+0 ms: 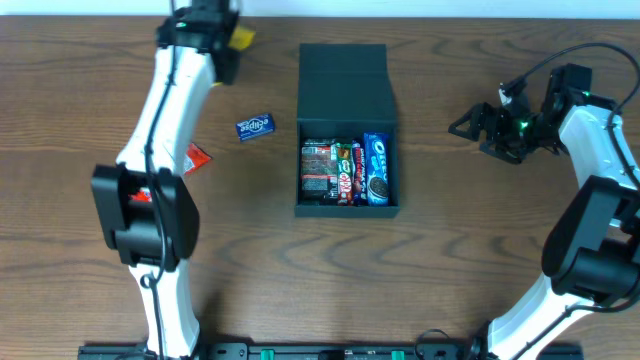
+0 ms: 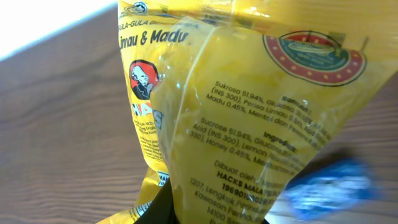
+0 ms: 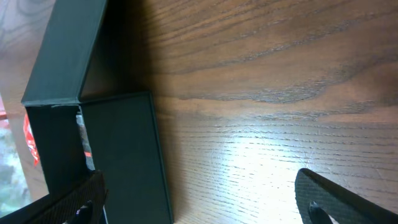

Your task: Pack container

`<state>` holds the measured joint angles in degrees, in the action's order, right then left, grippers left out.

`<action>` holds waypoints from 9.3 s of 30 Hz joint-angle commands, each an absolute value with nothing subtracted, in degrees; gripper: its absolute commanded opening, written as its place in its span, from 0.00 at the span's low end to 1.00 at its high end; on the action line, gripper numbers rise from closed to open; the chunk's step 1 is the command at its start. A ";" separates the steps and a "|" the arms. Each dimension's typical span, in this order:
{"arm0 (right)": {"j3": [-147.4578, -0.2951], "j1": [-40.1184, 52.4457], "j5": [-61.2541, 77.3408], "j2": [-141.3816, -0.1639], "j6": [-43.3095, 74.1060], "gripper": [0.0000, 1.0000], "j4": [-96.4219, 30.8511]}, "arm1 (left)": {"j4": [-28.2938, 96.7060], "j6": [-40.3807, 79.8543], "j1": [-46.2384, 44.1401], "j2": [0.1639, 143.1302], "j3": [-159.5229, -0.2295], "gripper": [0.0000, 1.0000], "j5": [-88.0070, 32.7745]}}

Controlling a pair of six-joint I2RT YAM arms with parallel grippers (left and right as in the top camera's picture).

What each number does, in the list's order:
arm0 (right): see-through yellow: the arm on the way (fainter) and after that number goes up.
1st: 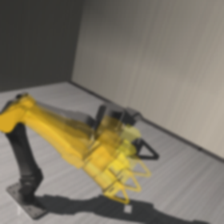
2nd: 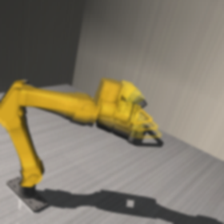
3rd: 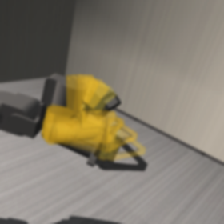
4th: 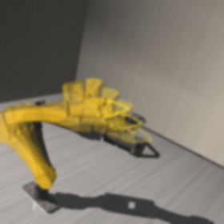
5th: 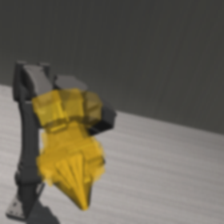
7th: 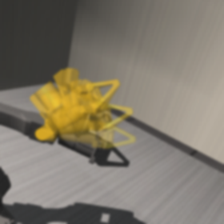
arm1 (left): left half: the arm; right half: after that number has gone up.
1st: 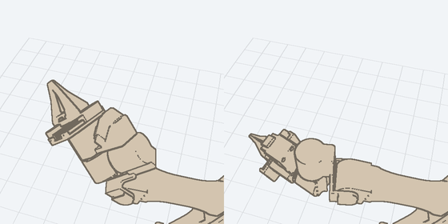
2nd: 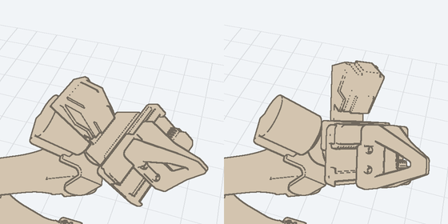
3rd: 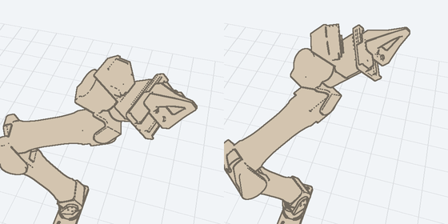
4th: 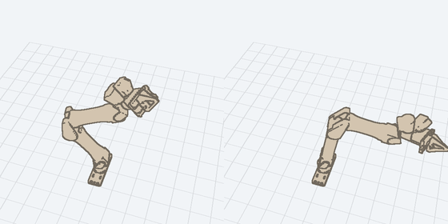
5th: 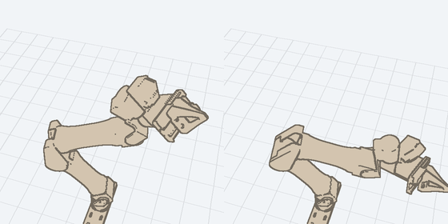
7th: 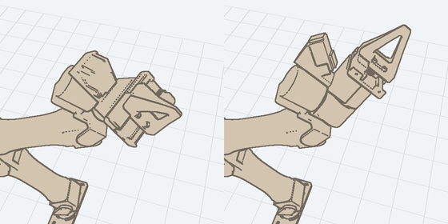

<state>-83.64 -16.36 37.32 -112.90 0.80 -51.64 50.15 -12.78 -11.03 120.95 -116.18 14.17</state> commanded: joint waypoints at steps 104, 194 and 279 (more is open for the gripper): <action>-84.75 -16.64 36.21 -112.73 0.51 0.99 -53.32 | 56.93 21.19 -40.23 128.53 -99.48 0.06 6.92; -84.64 9.04 37.98 -120.29 4.71 0.01 -39.51 | 55.07 25.23 -20.27 112.40 -84.31 0.06 -13.02; -92.60 -4.34 37.98 -119.35 12.19 0.02 -46.35 | 49.10 -20.49 3.16 111.72 -102.24 0.34 -16.34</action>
<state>-90.35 -2.15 37.19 -119.81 11.57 -45.84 48.40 -28.14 6.48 116.16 -99.00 -12.53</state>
